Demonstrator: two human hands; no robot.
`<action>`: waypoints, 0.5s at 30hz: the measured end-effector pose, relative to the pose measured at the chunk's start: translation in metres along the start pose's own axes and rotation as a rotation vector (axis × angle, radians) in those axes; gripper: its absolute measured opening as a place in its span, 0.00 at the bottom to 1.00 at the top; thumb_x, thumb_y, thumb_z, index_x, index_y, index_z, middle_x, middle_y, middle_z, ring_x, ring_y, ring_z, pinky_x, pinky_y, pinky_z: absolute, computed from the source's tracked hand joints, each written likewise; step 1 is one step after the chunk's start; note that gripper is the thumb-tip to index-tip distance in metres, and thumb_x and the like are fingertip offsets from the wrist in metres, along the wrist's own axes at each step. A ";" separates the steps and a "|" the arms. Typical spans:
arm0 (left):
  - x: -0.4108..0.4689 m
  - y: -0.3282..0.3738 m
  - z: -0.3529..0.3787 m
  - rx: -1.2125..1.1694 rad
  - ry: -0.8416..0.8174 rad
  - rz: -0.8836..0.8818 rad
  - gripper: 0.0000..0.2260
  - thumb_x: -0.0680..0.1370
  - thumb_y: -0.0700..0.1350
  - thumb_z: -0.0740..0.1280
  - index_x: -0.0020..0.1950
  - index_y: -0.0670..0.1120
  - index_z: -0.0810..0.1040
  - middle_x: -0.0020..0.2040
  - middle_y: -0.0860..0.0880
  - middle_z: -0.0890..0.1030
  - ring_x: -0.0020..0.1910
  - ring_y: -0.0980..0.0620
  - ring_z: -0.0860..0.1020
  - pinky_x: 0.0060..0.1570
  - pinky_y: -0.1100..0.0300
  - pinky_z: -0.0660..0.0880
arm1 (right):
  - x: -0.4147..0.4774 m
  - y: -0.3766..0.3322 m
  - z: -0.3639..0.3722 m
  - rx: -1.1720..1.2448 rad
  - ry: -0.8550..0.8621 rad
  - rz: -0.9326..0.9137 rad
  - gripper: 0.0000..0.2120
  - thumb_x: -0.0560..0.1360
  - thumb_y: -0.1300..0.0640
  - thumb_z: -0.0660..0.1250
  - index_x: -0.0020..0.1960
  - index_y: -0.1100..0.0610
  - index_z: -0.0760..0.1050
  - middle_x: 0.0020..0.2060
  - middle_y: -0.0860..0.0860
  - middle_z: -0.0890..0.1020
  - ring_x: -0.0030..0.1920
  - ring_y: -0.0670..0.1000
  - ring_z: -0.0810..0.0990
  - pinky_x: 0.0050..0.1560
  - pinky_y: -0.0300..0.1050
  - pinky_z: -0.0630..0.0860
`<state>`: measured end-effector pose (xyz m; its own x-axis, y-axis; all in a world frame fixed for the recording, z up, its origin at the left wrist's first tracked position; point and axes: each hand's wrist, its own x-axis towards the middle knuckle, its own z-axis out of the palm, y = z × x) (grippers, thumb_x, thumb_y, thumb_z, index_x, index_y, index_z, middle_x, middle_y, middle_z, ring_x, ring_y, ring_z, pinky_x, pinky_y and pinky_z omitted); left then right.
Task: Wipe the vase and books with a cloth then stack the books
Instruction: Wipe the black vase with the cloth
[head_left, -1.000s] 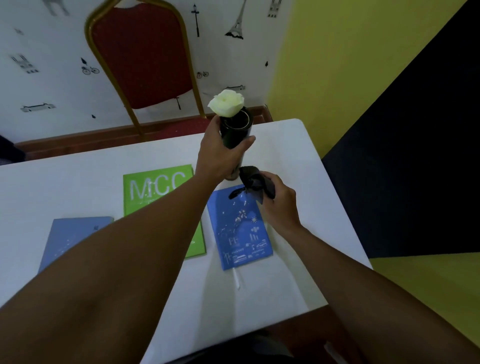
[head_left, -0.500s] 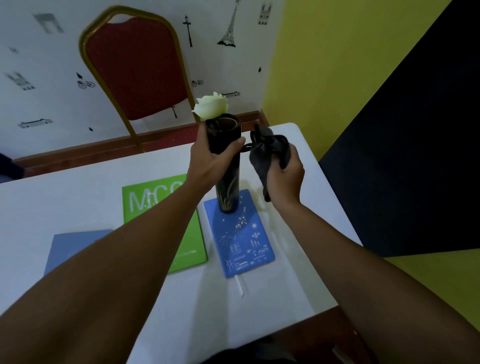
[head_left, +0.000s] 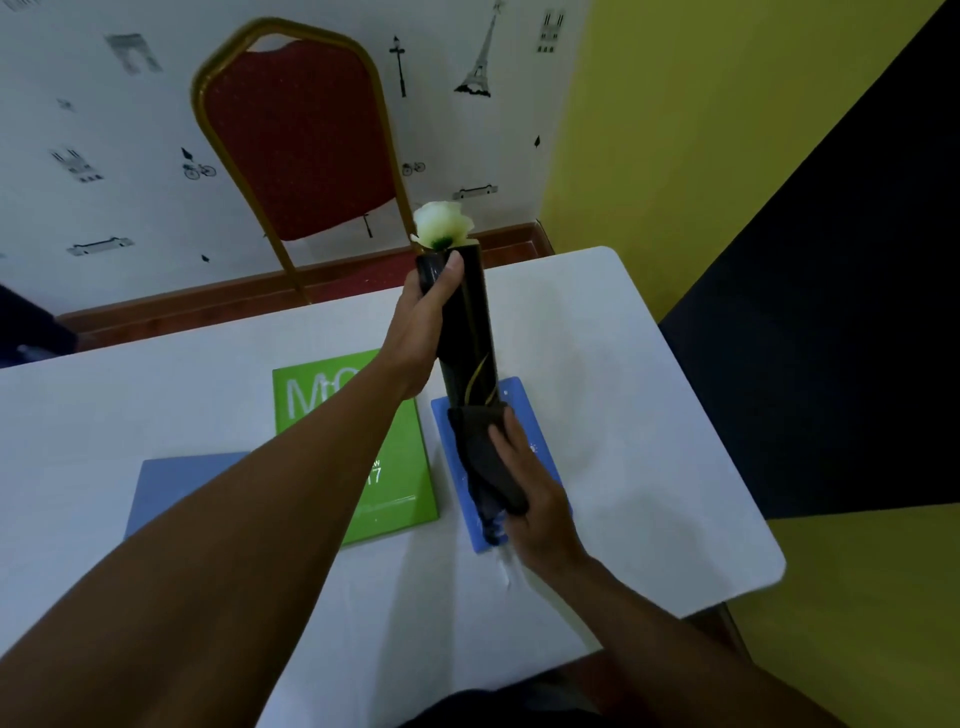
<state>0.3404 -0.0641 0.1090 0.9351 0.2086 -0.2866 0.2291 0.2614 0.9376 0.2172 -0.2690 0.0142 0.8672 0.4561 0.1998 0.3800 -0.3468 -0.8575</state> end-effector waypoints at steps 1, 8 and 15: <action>-0.001 -0.001 0.003 0.000 -0.030 -0.012 0.27 0.78 0.62 0.67 0.73 0.50 0.71 0.65 0.47 0.81 0.64 0.46 0.79 0.66 0.44 0.75 | 0.007 -0.004 0.000 0.019 0.035 0.005 0.32 0.78 0.74 0.64 0.80 0.63 0.63 0.82 0.58 0.60 0.82 0.58 0.60 0.78 0.55 0.67; -0.006 0.007 0.025 -0.049 -0.259 -0.080 0.19 0.83 0.58 0.62 0.71 0.49 0.73 0.65 0.46 0.82 0.64 0.47 0.81 0.62 0.52 0.79 | 0.116 -0.030 -0.039 0.108 0.260 -0.009 0.37 0.75 0.72 0.61 0.82 0.53 0.61 0.82 0.50 0.63 0.81 0.46 0.62 0.77 0.39 0.65; 0.009 0.020 0.024 -0.056 -0.093 -0.009 0.25 0.82 0.60 0.62 0.74 0.48 0.70 0.67 0.43 0.80 0.65 0.45 0.79 0.67 0.47 0.75 | 0.038 0.008 -0.034 -0.132 -0.060 -0.208 0.29 0.79 0.70 0.63 0.79 0.61 0.66 0.83 0.55 0.59 0.83 0.61 0.55 0.82 0.53 0.58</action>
<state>0.3595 -0.0797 0.1303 0.9547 0.1183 -0.2730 0.2244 0.3159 0.9219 0.2647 -0.2822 0.0307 0.7468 0.5752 0.3338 0.5906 -0.3429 -0.7305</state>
